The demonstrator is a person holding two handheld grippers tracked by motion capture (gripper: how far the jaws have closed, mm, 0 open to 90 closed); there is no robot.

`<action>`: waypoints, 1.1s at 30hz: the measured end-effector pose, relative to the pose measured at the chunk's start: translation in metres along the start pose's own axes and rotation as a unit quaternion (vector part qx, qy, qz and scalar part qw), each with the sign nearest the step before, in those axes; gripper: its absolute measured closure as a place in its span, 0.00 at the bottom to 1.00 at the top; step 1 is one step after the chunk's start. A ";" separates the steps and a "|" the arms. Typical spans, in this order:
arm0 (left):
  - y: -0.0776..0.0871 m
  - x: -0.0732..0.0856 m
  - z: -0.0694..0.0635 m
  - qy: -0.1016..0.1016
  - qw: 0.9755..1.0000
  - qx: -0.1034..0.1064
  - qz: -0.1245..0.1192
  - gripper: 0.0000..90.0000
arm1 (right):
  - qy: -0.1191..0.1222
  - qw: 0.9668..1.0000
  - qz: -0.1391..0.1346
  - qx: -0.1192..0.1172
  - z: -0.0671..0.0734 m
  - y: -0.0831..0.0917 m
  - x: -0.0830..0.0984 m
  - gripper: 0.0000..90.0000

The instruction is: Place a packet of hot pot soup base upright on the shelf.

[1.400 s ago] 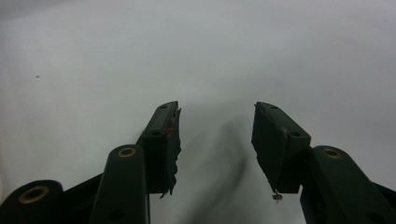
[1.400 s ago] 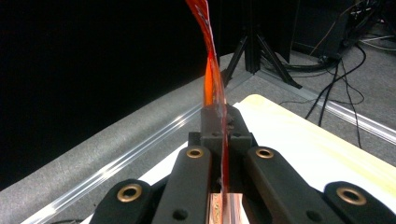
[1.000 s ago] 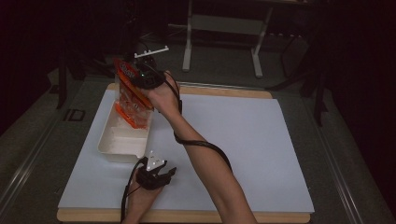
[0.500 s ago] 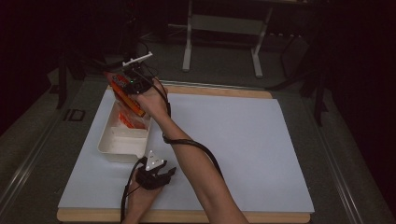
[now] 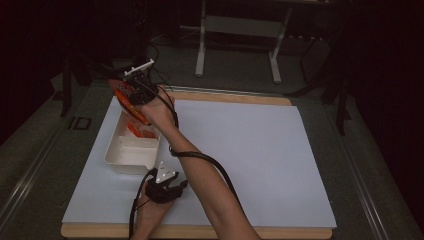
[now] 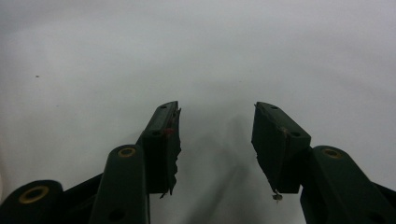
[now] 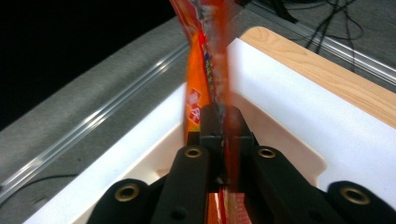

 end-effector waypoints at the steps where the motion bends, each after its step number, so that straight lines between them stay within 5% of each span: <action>1: 0.000 0.000 0.000 0.000 1.000 0.000 0.000 0.57 | 0.005 1.000 0.000 0.000 0.001 0.004 0.000 0.94; 10: -0.001 0.000 -0.001 -0.003 1.000 -0.003 0.000 0.57 | 0.026 0.999 -0.013 -0.013 0.003 0.038 0.014 0.70; 21: -0.001 0.000 -0.002 -0.007 1.000 -0.007 0.001 0.57 | 0.057 0.998 -0.024 -0.032 0.012 0.082 0.036 0.64; 27: -0.001 0.000 -0.002 -0.008 1.000 -0.008 0.002 0.57 | 0.060 0.996 -0.055 -0.044 0.010 0.123 0.064 0.58; 33: -0.001 0.001 -0.002 -0.008 1.000 -0.009 0.003 0.57 | 0.051 0.996 -0.070 -0.030 -0.011 0.155 0.103 0.55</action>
Point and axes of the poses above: each handheld gripper's, and its own axes: y roughly backward along the jaws, x roughly out of its underside, z roughly to its left, the point moved 2 cm from there along -y, roughly forward along the jaws, and after that the axes turned 14 degrees about y, right-handed, at the moved point
